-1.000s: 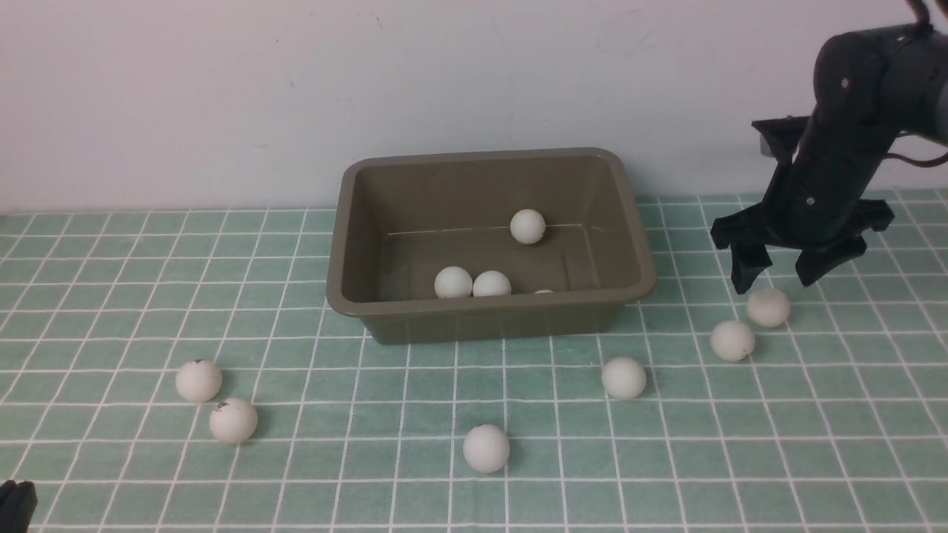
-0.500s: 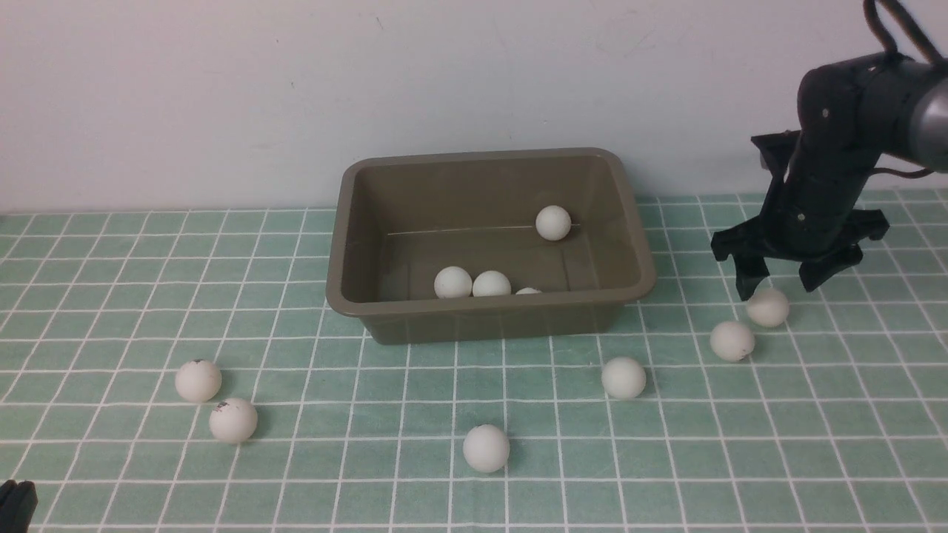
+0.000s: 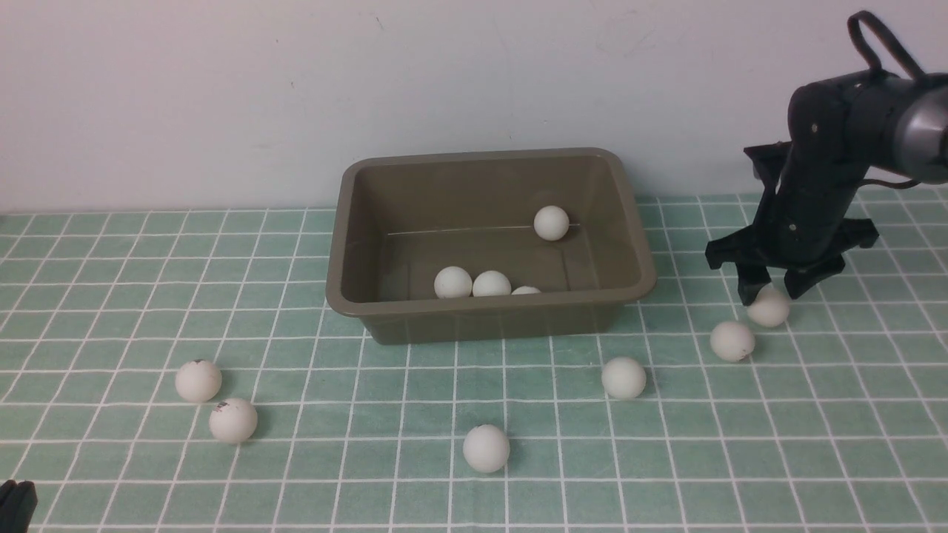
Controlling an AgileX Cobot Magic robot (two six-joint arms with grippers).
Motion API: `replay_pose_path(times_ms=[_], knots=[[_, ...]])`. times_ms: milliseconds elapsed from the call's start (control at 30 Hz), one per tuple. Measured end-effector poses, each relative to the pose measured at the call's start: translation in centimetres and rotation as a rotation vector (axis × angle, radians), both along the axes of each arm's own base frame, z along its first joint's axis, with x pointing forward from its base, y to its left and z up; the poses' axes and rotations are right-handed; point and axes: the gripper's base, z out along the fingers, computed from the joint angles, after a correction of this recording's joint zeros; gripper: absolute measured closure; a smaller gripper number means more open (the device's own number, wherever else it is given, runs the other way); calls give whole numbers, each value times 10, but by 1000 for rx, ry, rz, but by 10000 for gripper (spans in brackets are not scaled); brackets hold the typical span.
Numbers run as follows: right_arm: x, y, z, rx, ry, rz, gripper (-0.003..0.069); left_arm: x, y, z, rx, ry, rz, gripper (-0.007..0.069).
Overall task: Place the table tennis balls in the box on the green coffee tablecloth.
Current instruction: 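Reach for and grasp a ping pong ball on the table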
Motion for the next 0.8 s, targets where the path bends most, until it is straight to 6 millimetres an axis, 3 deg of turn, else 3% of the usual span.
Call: replay_pose_path(times_ms=[167, 800], knots=[[0, 0, 0, 0, 0, 1, 347, 0, 0, 0, 0, 0, 0, 629], [7, 2, -10, -3, -10, 52, 344, 0, 0, 0, 0, 0, 0, 629]])
